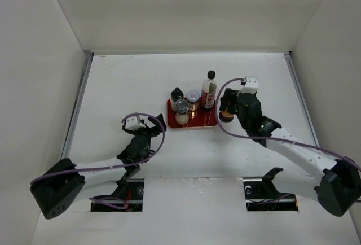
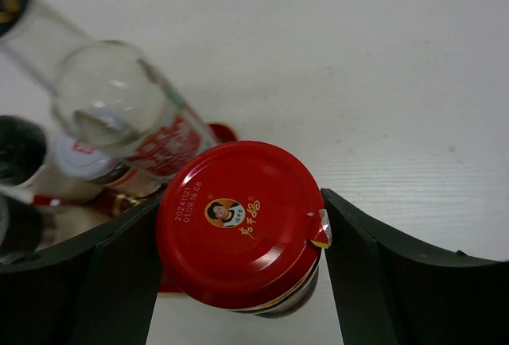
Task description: Organize the condiment bottles
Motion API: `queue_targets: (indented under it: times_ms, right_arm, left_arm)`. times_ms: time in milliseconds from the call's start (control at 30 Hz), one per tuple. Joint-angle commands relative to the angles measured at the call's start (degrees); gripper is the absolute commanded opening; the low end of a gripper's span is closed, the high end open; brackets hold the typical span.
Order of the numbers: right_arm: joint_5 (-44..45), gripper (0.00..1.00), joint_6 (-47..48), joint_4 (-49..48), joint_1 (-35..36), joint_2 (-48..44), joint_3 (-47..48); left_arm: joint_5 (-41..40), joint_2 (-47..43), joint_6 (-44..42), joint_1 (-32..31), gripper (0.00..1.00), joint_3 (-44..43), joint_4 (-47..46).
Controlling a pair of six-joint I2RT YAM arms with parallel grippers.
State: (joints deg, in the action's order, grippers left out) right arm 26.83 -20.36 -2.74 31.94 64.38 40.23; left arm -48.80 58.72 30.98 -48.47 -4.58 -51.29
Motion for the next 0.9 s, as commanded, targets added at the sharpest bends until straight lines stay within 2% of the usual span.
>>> queue_targets:
  times_ms: [0,167,367,600,767,867]
  right_arm:
    - [2.61,0.59,-0.38,-5.95,5.17,-3.21,1.78]
    - [2.35,0.59,0.85,-15.08,12.04,3.37,4.59]
    - [2.44,0.59,2.34,-20.54,15.03,12.86,9.78]
    - [4.80,0.62,2.52,-25.46,16.44,19.11,9.35]
    - [6.13,0.68,2.25,-27.32,16.61,20.87,6.89]
    - [6.57,0.80,2.08,-27.05,17.05,20.09,5.74]
  left_arm:
    - [0.28,1.13,1.62,0.26,1.00,-0.96,-3.82]
    - [0.28,1.48,1.80,0.17,1.00,-0.96,-4.52]
    - [-0.07,0.79,1.80,0.44,1.00,-0.52,-4.61]
    - [-0.07,1.40,1.54,0.53,1.00,-1.22,-3.12]
    - [0.45,1.22,1.45,0.26,1.00,-1.40,-3.03]
    - [0.72,1.66,1.45,0.52,1.00,-1.57,-3.03]
